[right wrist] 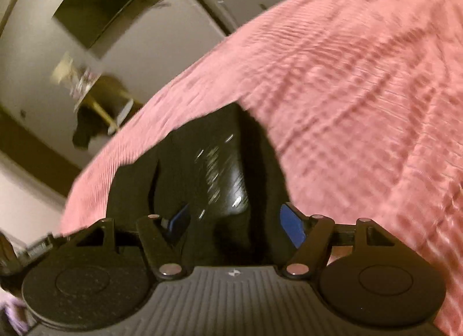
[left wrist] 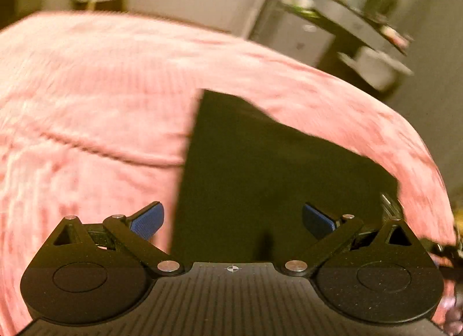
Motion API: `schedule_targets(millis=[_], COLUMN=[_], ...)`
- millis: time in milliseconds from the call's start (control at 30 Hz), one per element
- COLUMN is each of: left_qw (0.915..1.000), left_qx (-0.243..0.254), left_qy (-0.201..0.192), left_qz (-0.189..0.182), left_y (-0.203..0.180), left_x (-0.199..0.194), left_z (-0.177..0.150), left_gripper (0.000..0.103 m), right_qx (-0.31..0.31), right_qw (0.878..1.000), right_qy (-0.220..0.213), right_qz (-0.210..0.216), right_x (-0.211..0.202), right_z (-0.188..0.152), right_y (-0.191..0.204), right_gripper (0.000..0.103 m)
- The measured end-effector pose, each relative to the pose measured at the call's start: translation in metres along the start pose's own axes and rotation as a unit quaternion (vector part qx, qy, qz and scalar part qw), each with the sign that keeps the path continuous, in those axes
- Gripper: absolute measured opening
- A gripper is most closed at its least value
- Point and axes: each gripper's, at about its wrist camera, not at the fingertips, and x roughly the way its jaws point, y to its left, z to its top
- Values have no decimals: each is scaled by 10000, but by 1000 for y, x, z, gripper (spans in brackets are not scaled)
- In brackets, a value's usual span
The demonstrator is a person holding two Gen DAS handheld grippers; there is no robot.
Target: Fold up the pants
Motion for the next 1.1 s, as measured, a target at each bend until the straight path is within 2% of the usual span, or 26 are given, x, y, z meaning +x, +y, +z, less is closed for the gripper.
schedule_targets(millis=[100,133,233,367,433,467,533,633,667,700,733,833,933,1100], left_qw=[9963,9946,9897,9839,9798,9807,9823,9850,9858,9864,9871,9881,9860,9859], left_qx=[-438,-471,-479,-234,-155,-147,-128,-350,-346,-303,-227,-154,-336,-54], left_qy=[609,747,1031,1124,1176,1186,1152,1011,965,934,890,754,637,303], left_qz=[-425,-543,-870,-1369,-1610,-1547,-1474,-1351,-1333,-1322,-1313,-1334,-1504,-1646], left_y=[30,35,44,36,27,24,19,16,15,11,8,3,0,-27], left_x=[30,39,62,82,90,95,102,104,102,104,101,91,79,54], left_z=[13,15,12,11,14,16,16,16,14,15,14,17,24,43], left_gripper=[103,103,103,103,103,103,103,103,103,103,103,95,93,91], right_qx=[613,813,1143,1202,1185,1100,984,773,805,941,1045,834,674,249], right_qw=[9973,9950,9879,9797,9765,9769,9774,9818,9818,9800,9790,9834,9845,9849], right_qy=[277,388,568,780,864,901,943,954,941,964,945,727,576,435], right_qz=[301,428,879,1404,1581,1595,1618,1451,1442,1468,1470,1437,1516,1655], right_x=[29,38,55,72,81,87,96,107,109,110,110,98,88,72], right_z=[17,20,25,30,31,33,33,32,31,30,28,26,32,52], right_y=[-32,-43,-64,-66,-61,-58,-49,-34,-30,-28,-26,-11,7,39], right_gripper=[71,75,78,79,82,82,81,74,70,57,51,40,37,37])
